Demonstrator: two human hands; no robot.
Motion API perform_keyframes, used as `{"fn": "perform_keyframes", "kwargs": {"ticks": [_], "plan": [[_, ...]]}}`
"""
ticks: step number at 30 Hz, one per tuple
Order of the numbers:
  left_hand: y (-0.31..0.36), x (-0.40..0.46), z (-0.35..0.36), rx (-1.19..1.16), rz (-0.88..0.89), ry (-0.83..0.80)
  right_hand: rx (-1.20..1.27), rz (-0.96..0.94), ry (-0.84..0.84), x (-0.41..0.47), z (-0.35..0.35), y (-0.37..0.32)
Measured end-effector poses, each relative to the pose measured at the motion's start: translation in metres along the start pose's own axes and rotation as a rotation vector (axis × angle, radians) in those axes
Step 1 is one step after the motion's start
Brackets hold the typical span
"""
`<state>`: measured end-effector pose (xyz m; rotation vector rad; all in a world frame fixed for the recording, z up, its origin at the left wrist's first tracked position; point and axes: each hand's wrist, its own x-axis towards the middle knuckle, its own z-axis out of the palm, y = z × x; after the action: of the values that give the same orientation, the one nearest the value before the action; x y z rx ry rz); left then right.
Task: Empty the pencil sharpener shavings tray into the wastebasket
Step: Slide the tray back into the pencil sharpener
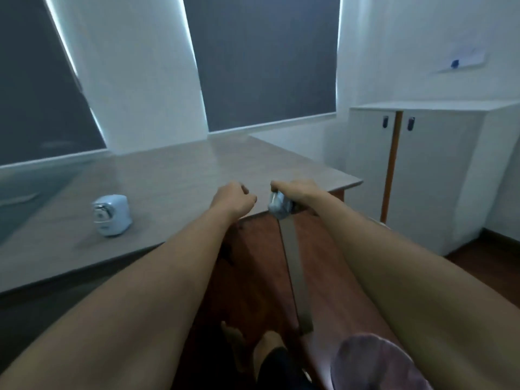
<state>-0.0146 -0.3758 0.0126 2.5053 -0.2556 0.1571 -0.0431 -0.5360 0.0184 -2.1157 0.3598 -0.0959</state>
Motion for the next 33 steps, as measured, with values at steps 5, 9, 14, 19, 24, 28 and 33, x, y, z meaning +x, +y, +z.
{"fn": "perform_keyframes", "kwargs": {"ticks": [5, 9, 14, 19, 24, 28, 33], "plan": [[-0.047, -0.010, -0.080, 0.008, -0.079, 0.161, 0.313, -0.086, -0.057, 0.004, 0.044, -0.060], [-0.095, -0.012, -0.126, 0.043, -0.148, 0.321, 0.386, -0.149, -0.138, 0.013, 0.089, -0.100], [-0.158, -0.010, -0.146, 0.040, -0.302, 0.435, 0.385, -0.160, -0.205, 0.028, 0.145, -0.126], [-0.209, 0.001, -0.140, -0.049, -0.396, 0.487, 0.357, -0.168, -0.245, 0.053, 0.190, -0.132], [-0.247, 0.016, -0.133, -0.128, -0.405, 0.524, 0.415, -0.155, -0.282, 0.081, 0.229, -0.134], [-0.263, 0.026, -0.129, -0.172, -0.364, 0.565, 0.422, -0.160, -0.287, 0.096, 0.253, -0.135], [-0.274, 0.036, -0.133, -0.328, -0.415, 0.654, 0.498, -0.138, -0.302, 0.106, 0.271, -0.139]]}}
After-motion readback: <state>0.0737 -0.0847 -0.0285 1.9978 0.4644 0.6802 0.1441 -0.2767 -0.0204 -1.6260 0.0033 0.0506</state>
